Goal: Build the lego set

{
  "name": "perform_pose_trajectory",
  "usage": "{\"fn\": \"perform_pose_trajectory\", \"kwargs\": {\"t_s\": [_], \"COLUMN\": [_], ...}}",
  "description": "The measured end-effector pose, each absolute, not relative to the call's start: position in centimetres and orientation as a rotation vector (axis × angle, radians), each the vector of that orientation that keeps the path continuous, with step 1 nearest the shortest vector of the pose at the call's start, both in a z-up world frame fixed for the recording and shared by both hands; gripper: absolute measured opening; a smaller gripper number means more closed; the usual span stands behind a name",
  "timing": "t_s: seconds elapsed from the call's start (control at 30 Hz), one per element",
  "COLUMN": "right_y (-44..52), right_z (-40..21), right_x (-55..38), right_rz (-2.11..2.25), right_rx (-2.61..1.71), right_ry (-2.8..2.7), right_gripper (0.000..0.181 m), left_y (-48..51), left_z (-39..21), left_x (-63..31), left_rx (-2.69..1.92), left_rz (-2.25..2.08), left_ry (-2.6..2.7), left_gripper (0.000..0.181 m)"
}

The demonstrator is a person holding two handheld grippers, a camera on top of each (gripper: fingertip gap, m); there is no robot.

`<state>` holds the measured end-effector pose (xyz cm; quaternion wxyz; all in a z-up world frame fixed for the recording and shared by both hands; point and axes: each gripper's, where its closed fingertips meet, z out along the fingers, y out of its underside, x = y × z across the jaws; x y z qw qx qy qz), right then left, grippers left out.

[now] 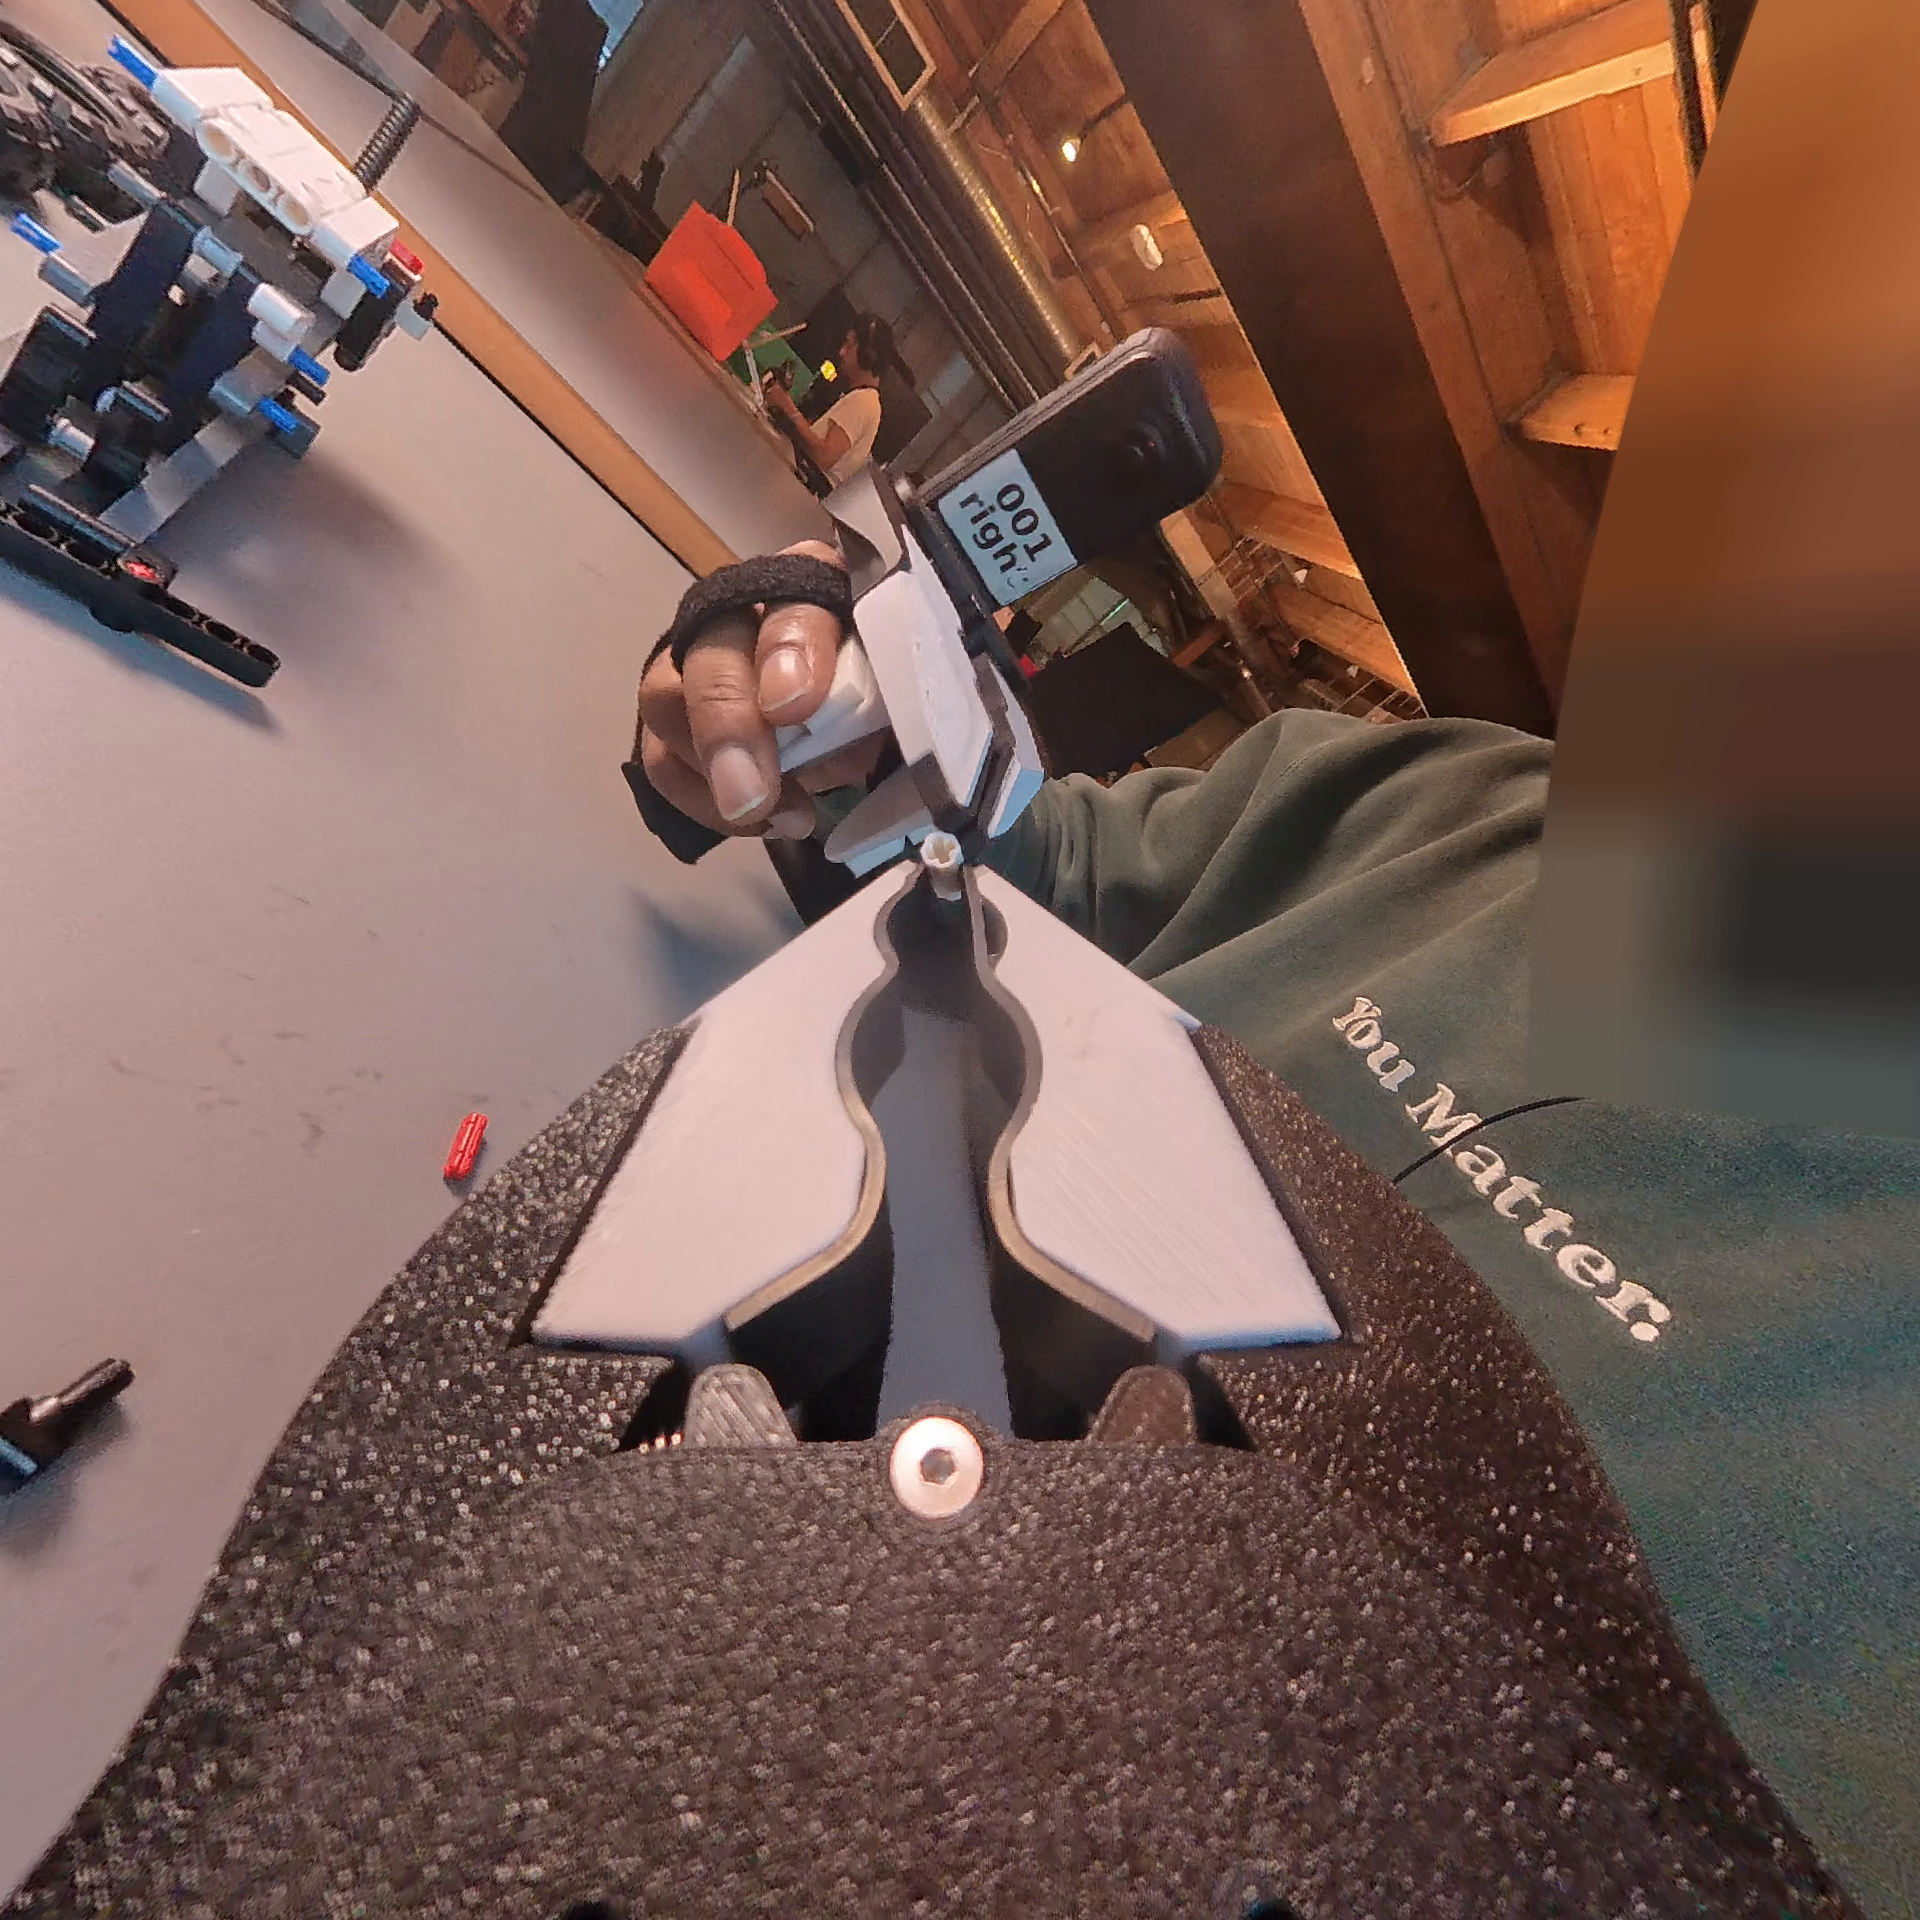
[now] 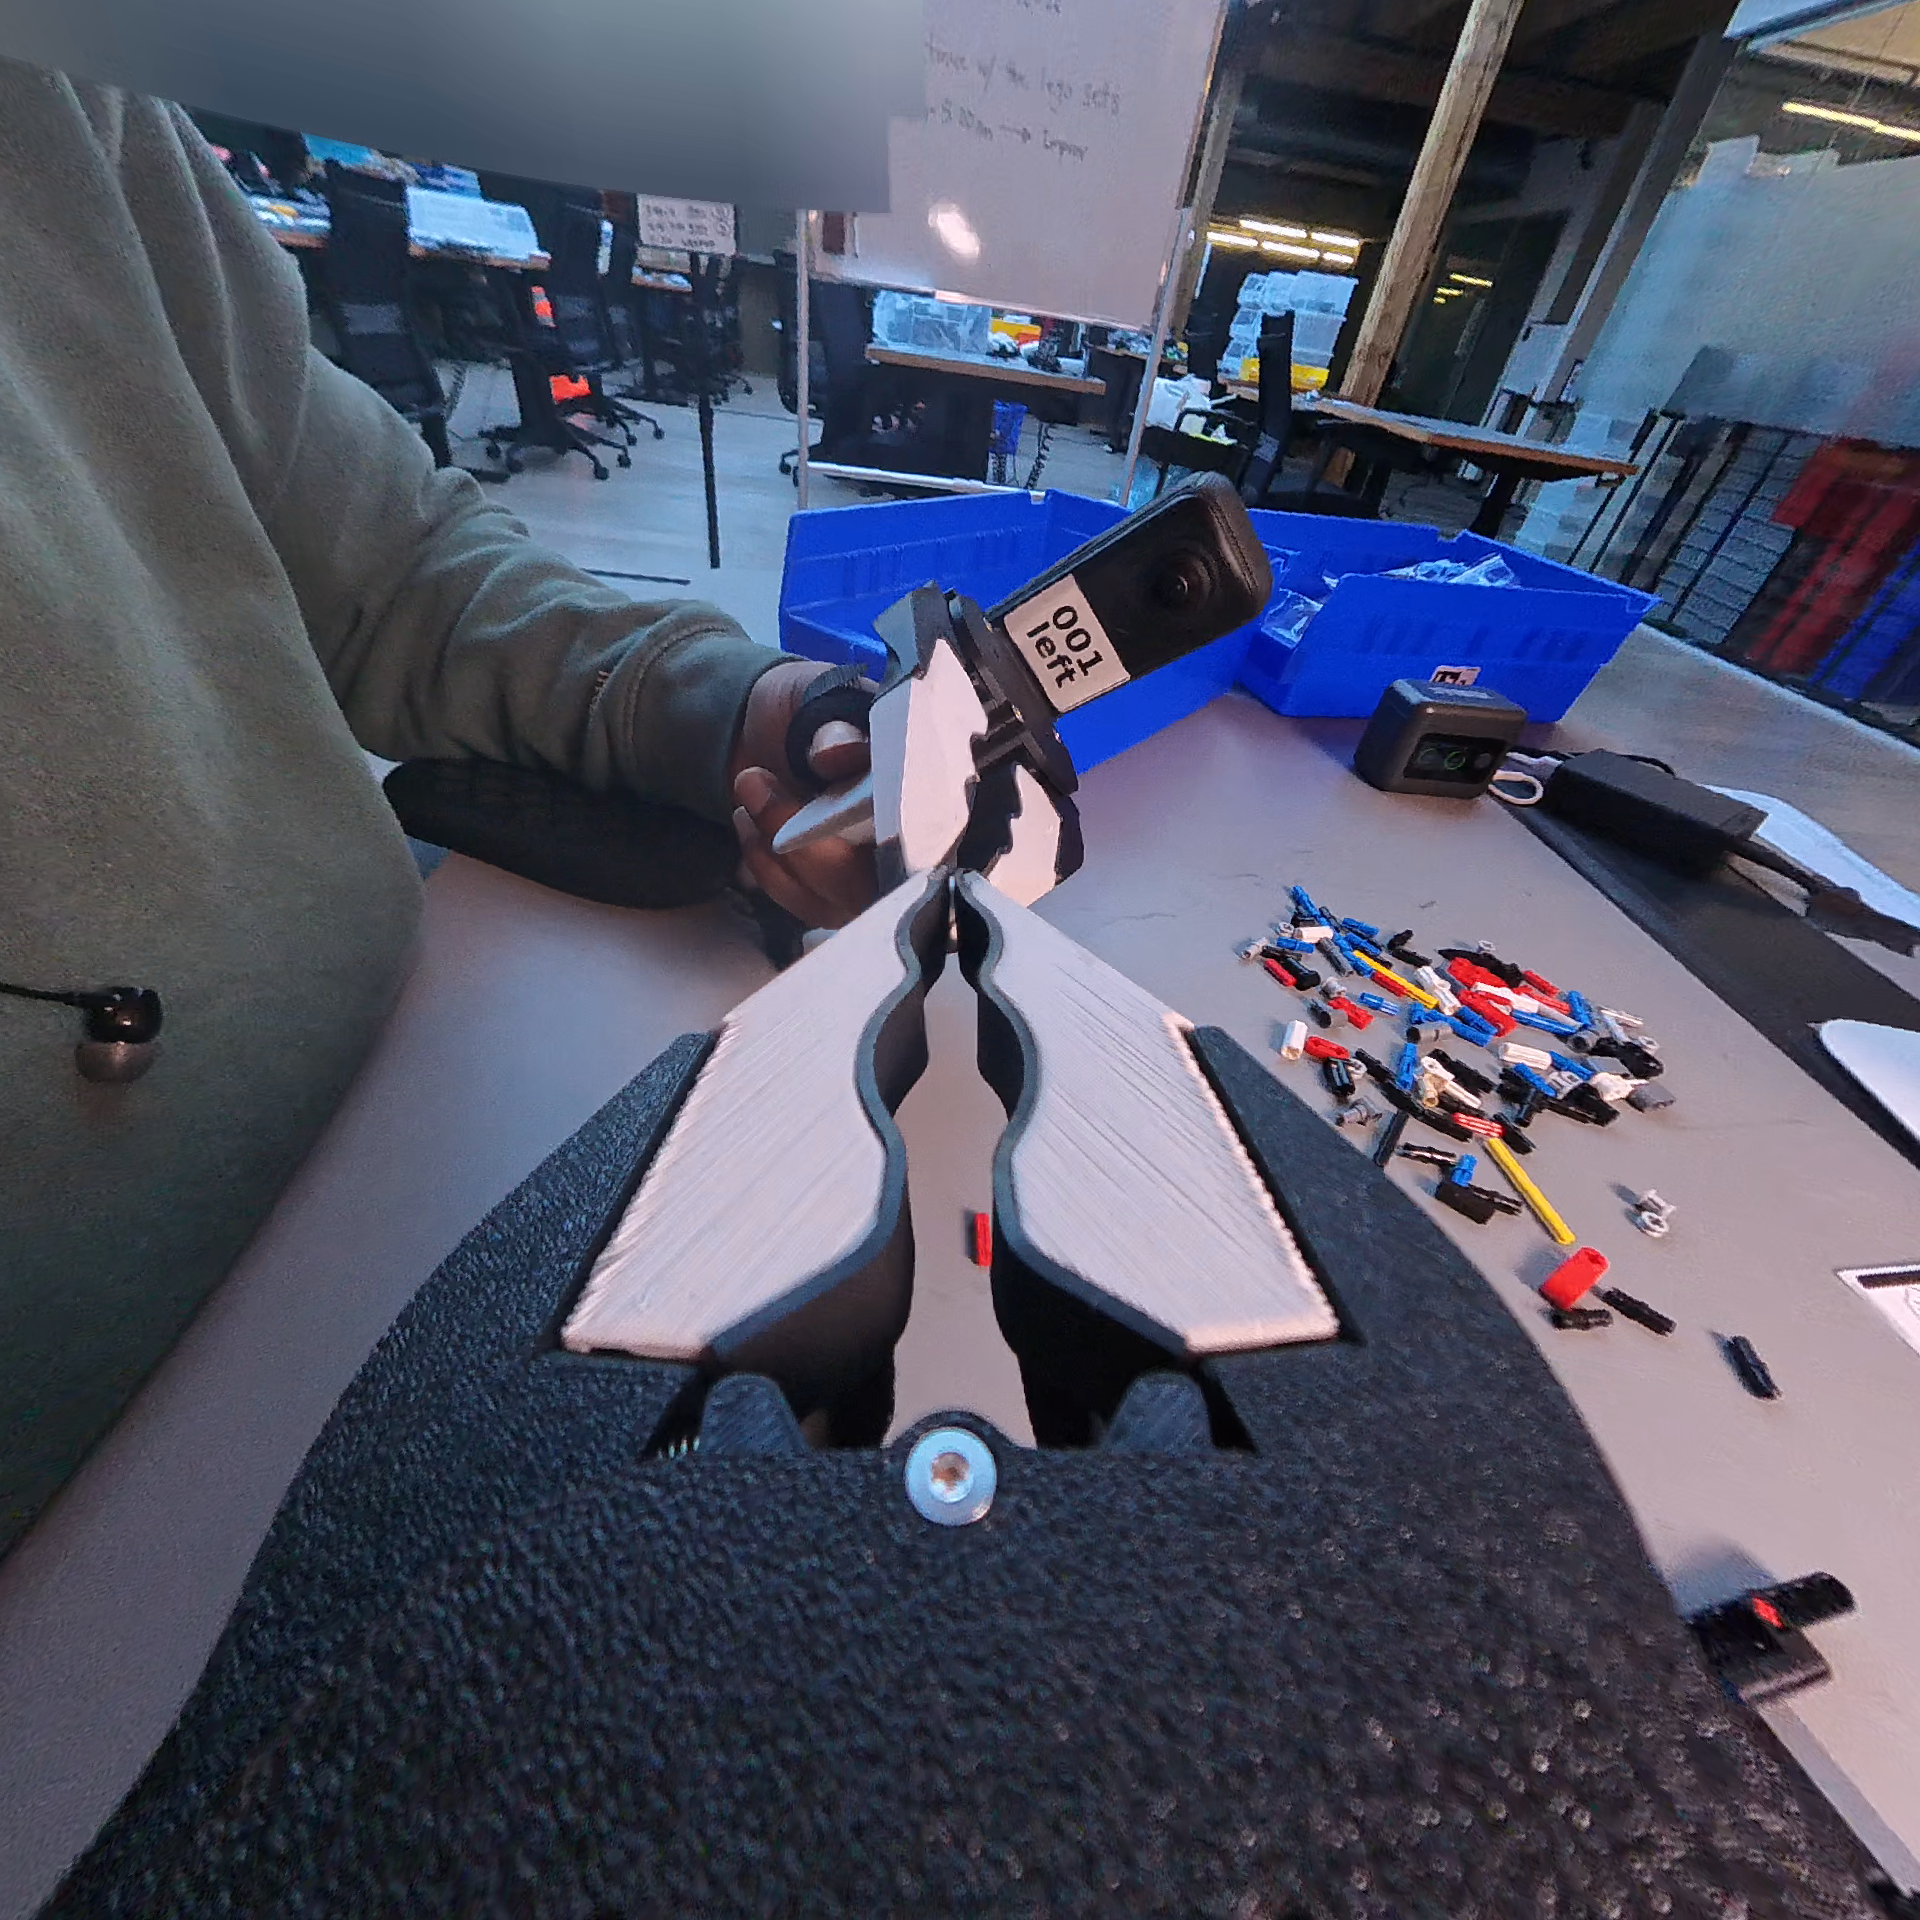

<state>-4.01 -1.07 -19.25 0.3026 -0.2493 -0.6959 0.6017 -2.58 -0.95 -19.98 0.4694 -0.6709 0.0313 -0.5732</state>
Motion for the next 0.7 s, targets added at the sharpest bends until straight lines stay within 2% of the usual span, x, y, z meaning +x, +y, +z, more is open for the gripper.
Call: {"fn": "perform_pose_trajectory", "kwargs": {"t_s": [0.1,0.2,0.27,0.37,0.47,0.57,0.7], "right_y": [-0.7,-0.7,-1.1,-0.8,-0.8,-0.6,-0.6], "right_z": [-18.4,-18.3,-18.1,-17.4,-17.3,-17.2,-17.3], "right_x": [-3.9,-4.2,-4.7,-5.5,-5.5,-5.6,-5.5], "right_rz": [1.638,1.488,1.357,1.220,1.191,1.160,1.121], "right_rx": [-0.670,-0.618,-0.560,-0.549,-0.538,-0.530,-0.505], "right_ry": [-1.814,-1.816,-1.774,-1.693,-1.694,-1.686,-1.689], "right_gripper": [0.010,0.024,0.022,0.007,0.007,0.015,0.008], "left_y": [-0.9,-0.8,-0.6,-0.5,-0.5,-0.5,-0.6], "left_z": [-19.2,-18.3,-18.0,-17.5,-17.3,-17.0,-16.8], "left_x": [-3.4,-4.3,-4.5,-4.9,-4.9,-4.9,-4.6], "left_rx": [-1.587,-1.511,-1.482,-1.422,-1.393,-1.365,-1.356], "left_rz": [-1.392,-1.425,-1.438,-1.495,-1.536,-1.557,-1.576], "left_ry": [0.057,0.005,-0.024,-0.073,-0.101,-0.107,-0.110], "left_gripper": [0.007,0.006,0.006,0.006,0.006,0.006,0.006]}}
